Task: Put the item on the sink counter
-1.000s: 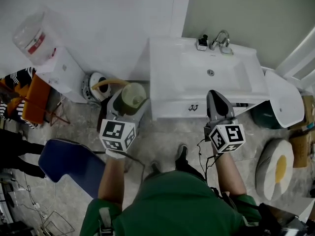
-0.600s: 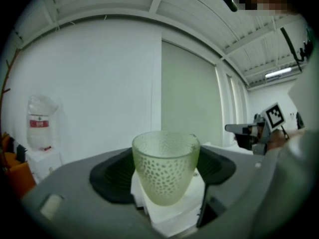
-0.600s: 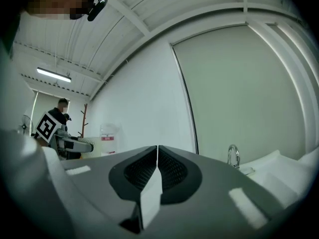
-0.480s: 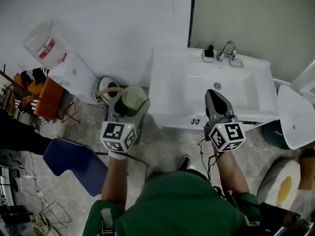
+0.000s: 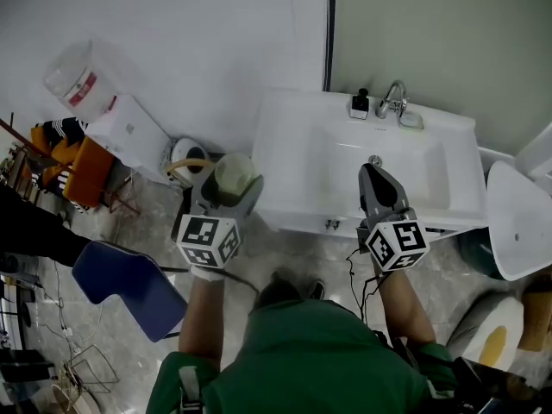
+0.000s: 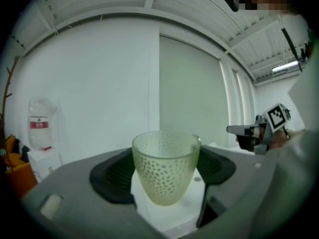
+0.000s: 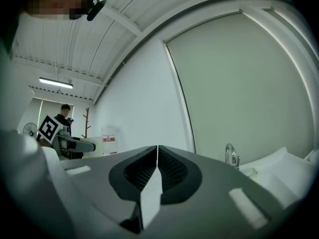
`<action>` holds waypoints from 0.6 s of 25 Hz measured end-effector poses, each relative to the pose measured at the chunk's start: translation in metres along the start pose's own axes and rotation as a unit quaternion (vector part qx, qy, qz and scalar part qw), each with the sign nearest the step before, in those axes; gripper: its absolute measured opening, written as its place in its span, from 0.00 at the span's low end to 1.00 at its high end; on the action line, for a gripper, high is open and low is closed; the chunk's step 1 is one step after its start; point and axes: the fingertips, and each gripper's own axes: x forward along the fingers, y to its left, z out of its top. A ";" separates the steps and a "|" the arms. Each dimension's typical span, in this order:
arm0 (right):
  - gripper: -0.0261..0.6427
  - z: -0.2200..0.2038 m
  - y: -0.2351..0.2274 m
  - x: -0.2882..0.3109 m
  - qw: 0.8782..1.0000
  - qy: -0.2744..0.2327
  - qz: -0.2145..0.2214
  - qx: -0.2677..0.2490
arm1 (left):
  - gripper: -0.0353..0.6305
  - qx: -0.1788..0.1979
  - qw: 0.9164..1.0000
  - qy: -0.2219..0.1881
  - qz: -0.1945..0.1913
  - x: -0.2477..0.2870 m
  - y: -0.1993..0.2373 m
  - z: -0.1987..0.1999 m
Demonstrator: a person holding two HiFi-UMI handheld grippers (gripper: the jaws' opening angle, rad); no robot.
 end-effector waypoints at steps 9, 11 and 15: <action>0.05 -0.016 -0.035 0.038 1.000 0.021 -0.015 0.002 | 0.62 -0.015 1.000 0.000 -0.007 0.058 0.023 -0.009; 0.05 -0.018 -0.044 0.054 0.999 0.026 -0.020 0.000 | 0.62 -0.019 1.000 0.000 -0.011 0.077 0.034 -0.012; 0.05 -0.020 -0.061 0.095 0.999 0.036 -0.028 -0.006 | 0.62 -0.032 0.999 0.003 -0.018 0.120 0.061 -0.018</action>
